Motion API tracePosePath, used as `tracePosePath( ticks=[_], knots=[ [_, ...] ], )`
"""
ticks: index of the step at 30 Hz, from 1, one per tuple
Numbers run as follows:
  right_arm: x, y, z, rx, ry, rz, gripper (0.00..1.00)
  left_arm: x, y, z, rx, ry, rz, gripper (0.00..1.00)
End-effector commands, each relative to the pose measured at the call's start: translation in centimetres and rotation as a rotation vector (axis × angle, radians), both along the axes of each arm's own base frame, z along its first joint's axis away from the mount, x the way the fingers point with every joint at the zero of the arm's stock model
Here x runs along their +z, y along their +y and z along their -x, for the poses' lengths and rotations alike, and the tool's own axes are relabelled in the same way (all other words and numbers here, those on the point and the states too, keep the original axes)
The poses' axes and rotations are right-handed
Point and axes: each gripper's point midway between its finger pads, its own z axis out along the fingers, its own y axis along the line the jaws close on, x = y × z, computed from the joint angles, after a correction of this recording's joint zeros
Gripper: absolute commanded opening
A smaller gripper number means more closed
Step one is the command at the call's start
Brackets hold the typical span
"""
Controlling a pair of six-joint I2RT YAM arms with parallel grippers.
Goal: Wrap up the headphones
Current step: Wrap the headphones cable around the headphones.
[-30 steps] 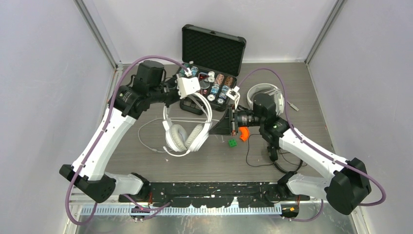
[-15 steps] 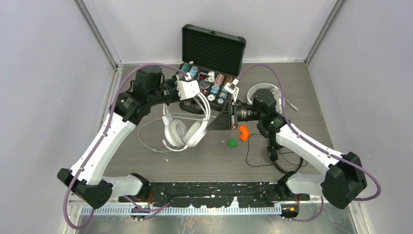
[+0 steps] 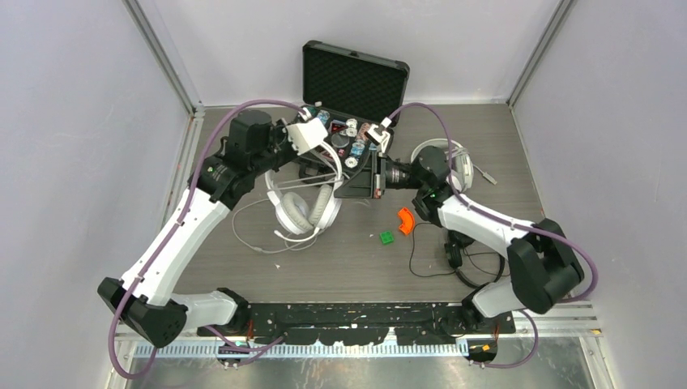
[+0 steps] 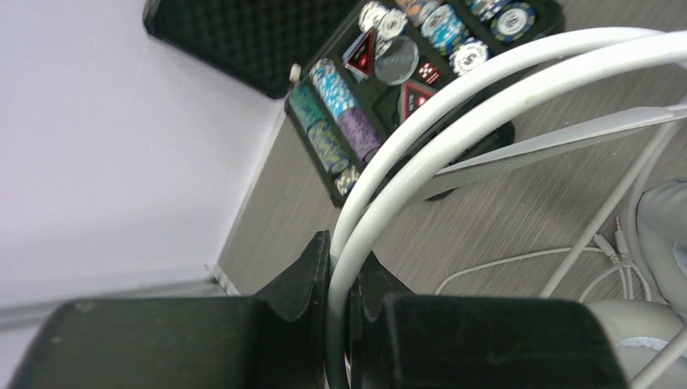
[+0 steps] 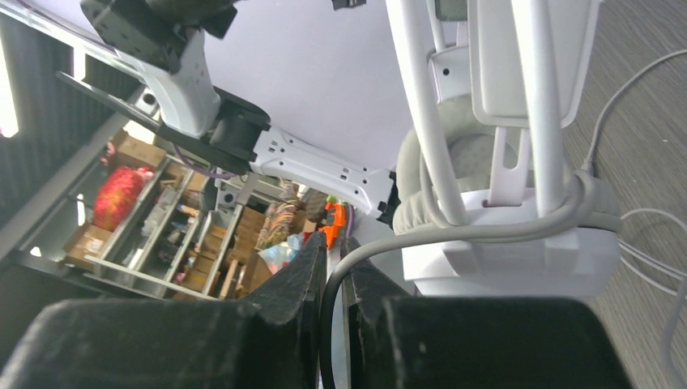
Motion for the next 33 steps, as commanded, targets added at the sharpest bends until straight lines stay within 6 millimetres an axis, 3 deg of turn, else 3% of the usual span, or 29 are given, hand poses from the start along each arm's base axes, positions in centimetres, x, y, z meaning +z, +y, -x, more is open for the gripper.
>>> tracePosePath(
  ticks=[1,10,17,26,33],
  knots=[
    [6.6,-0.1,0.7,0.050,-0.135,-0.193,0.17,3.8,3.6,-1.1,0.260,-0.114,0.125,0.00],
    [8.2,1.1,-1.7,0.020,-0.109,-0.238,0.22,5.0,6.7,0.2,0.468,-0.116,0.240,0.00],
    [7.3,2.5,-3.3,-0.053,-0.101,-0.159,0.22,5.5,8.4,1.3,0.633,-0.060,0.336,0.00],
    [7.3,5.0,-2.4,-0.056,-0.151,-0.084,0.23,7.1,8.8,2.4,0.734,-0.068,0.594,0.00],
    [6.9,6.9,-1.8,-0.083,-0.183,-0.039,0.24,6.4,9.7,2.3,0.879,-0.063,0.748,0.00]
  ],
)
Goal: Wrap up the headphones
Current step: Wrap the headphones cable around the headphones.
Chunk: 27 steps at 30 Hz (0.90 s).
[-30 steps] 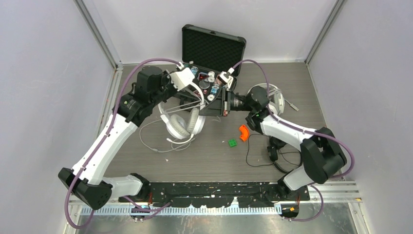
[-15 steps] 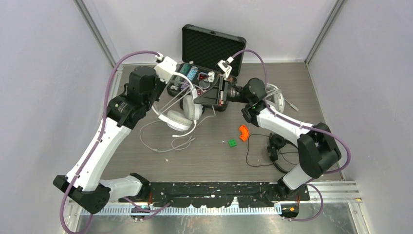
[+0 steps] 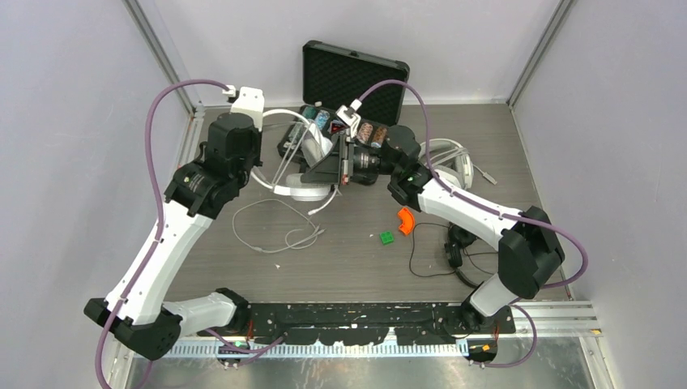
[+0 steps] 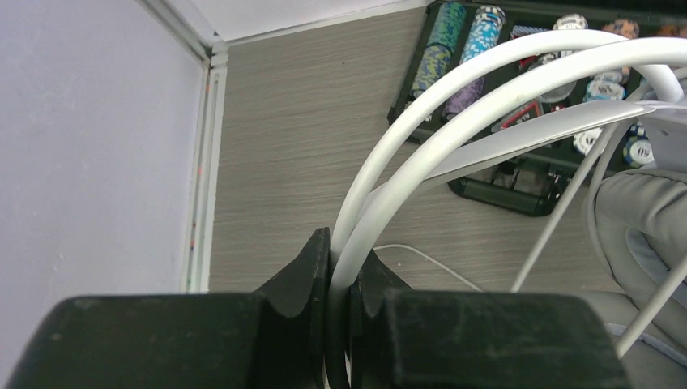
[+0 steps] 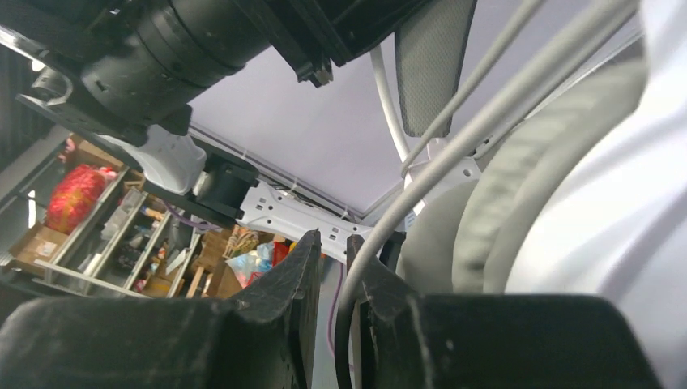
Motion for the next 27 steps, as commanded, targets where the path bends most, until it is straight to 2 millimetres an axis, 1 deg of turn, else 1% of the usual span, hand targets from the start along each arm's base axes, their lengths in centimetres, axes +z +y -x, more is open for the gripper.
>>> tracePosePath(
  ticks=[1,6,9,12,14,17,21,22,25,27],
  knots=[
    [2.7,0.6,0.5,-0.053,-0.113,-0.023,0.24,3.3,1.0,0.0,0.163,-0.148,0.237,0.00],
    [2.6,1.6,0.5,-0.097,-0.149,-0.012,0.24,2.9,1.4,-0.2,0.259,-0.167,0.337,0.00],
    [2.7,2.0,0.2,-0.146,-0.177,0.003,0.24,2.8,1.0,-0.5,0.263,-0.174,0.376,0.00],
    [3.1,2.3,-0.3,-0.192,-0.209,0.019,0.22,2.2,0.7,-0.9,0.270,-0.161,0.381,0.00],
    [4.0,2.6,-0.4,-0.207,-0.232,0.018,0.18,1.8,0.5,-1.1,0.273,-0.152,0.391,0.00],
    [4.9,3.3,0.0,-0.194,-0.250,0.009,0.12,1.1,0.1,-1.3,0.271,-0.141,0.408,0.00],
    [5.8,4.4,0.6,-0.172,-0.266,-0.008,0.07,0.2,-0.4,-1.5,0.265,-0.127,0.423,0.00],
    [5.6,4.8,0.5,-0.166,-0.264,-0.001,0.05,-0.1,-0.4,-1.6,0.266,-0.124,0.422,0.00],
    [5.9,5.6,0.7,-0.151,-0.275,0.003,0.01,-0.6,-0.5,-1.7,0.268,-0.118,0.426,0.00],
    [5.8,6.0,0.7,-0.145,-0.282,0.013,0.01,-0.8,-0.7,-1.7,0.265,-0.115,0.431,0.00]
  ],
)
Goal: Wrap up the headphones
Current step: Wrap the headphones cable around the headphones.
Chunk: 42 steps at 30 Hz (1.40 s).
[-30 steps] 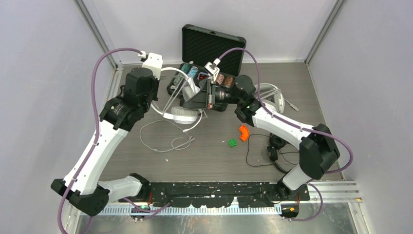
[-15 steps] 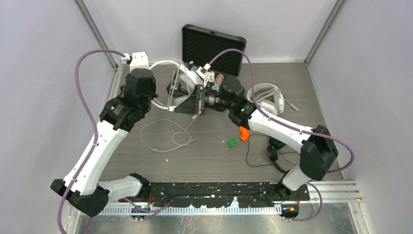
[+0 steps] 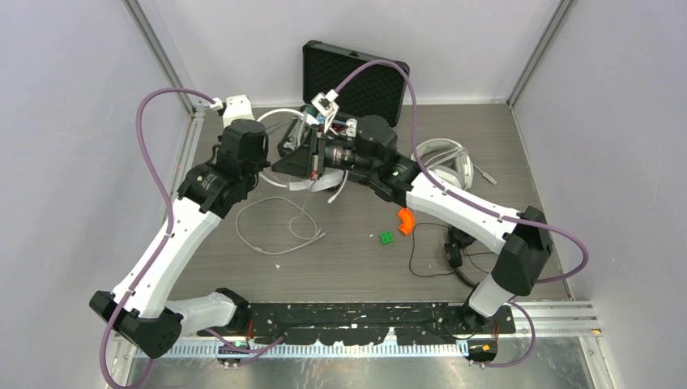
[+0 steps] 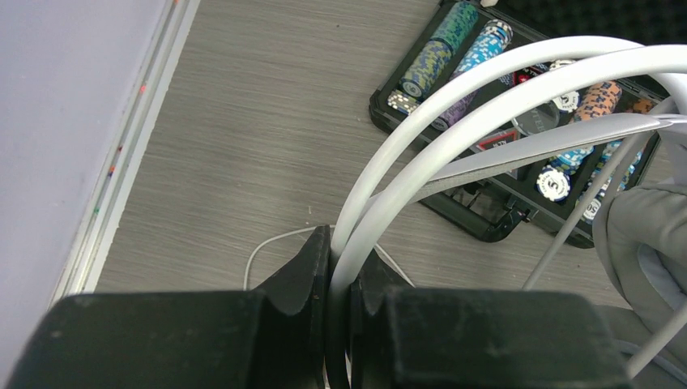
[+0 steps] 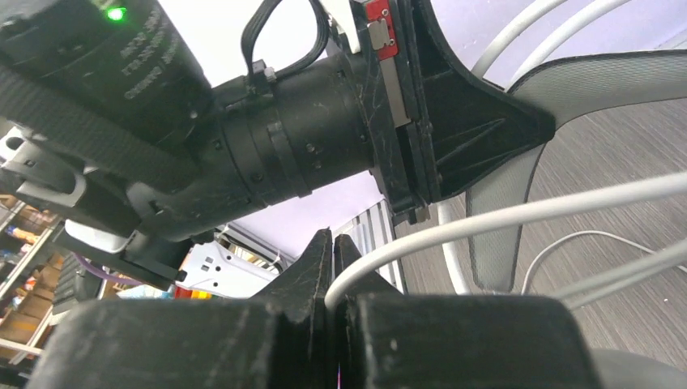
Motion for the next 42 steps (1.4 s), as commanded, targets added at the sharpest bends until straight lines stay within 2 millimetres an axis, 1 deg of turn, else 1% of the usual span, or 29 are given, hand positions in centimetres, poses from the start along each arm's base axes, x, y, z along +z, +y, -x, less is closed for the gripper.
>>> tracePosePath(
  ticks=[1,3,5,7,10,15,23,30,35,37,40,42],
  knots=[
    [2.1,1.1,0.6,0.023,-0.077,-0.021,0.01,2.5,-0.7,-1.4,0.043,-0.134,0.136,0.00],
    [1.9,1.4,0.5,0.025,-0.070,-0.013,0.00,2.4,-0.8,-1.4,0.046,-0.132,0.147,0.00],
    [1.2,1.5,1.0,0.043,-0.061,0.002,0.00,2.4,-0.6,-1.1,0.064,-0.133,0.174,0.00],
    [0.3,1.4,1.3,0.048,-0.061,0.018,0.04,2.9,-0.7,-0.8,0.074,-0.138,0.214,0.00],
    [-0.5,0.9,1.1,0.022,-0.081,0.036,0.11,3.7,-1.0,-0.5,0.081,-0.148,0.279,0.00],
    [-2.2,0.1,0.3,-0.043,-0.148,0.113,0.15,5.1,-1.3,-0.4,0.095,-0.179,0.358,0.00],
    [-2.5,-0.6,0.3,-0.091,-0.199,0.143,0.16,6.7,-1.2,-0.8,0.132,-0.219,0.416,0.00],
    [-2.9,-0.4,1.2,-0.087,-0.227,0.162,0.17,7.4,-1.6,-1.3,0.145,-0.235,0.461,0.00],
    [-3.9,-0.4,1.8,-0.104,-0.282,0.220,0.17,8.3,-1.5,-1.3,0.154,-0.262,0.492,0.00],
    [-4.3,-0.6,1.6,-0.130,-0.307,0.243,0.18,8.9,-1.5,-1.2,0.155,-0.272,0.502,0.00],
    [-4.9,-1.0,0.7,-0.185,-0.345,0.259,0.18,9.6,-1.4,-1.0,0.159,-0.288,0.519,0.00],
    [-4.9,-1.1,0.3,-0.213,-0.362,0.251,0.18,10.0,-1.3,-0.8,0.158,-0.296,0.529,0.00]
  ],
)
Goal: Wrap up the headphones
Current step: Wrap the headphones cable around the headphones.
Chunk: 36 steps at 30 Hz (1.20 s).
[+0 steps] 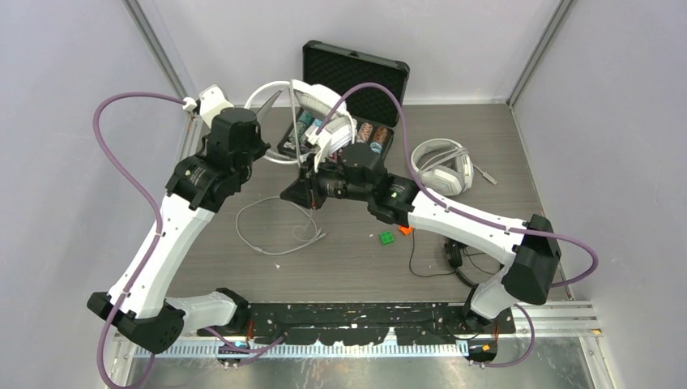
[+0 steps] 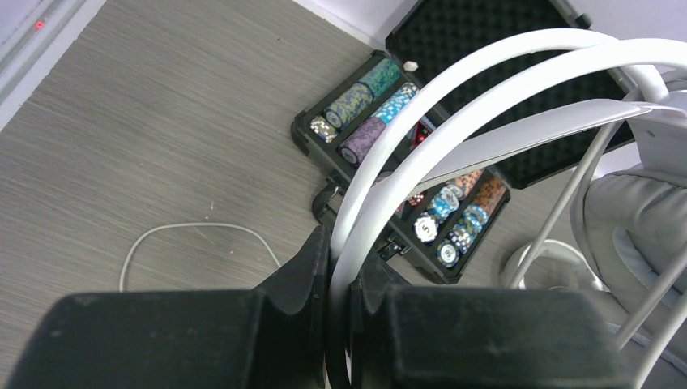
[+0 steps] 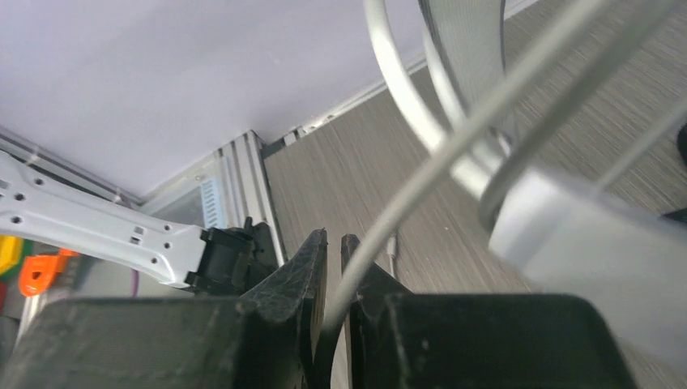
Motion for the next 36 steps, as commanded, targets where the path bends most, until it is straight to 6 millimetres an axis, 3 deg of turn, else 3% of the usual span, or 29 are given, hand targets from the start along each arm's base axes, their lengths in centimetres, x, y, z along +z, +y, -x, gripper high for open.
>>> tracePosePath(
  ticks=[1,17,25,36],
  knots=[
    [2.6,-1.2,-0.8,-0.075,-0.133,-0.053,0.18,6.5,0.3,-0.4,0.064,-0.210,0.180,0.00],
    [1.6,-1.6,-1.2,-0.143,-0.221,-0.176,0.17,9.2,0.3,0.2,0.054,-0.281,0.259,0.00],
    [-0.1,-1.0,-1.3,-0.157,-0.228,-0.215,0.20,10.8,-0.4,0.2,0.031,-0.316,0.319,0.00],
    [-1.2,-0.9,-2.0,-0.194,-0.243,-0.268,0.25,11.6,-0.6,0.4,0.019,-0.333,0.354,0.00]
  ],
)
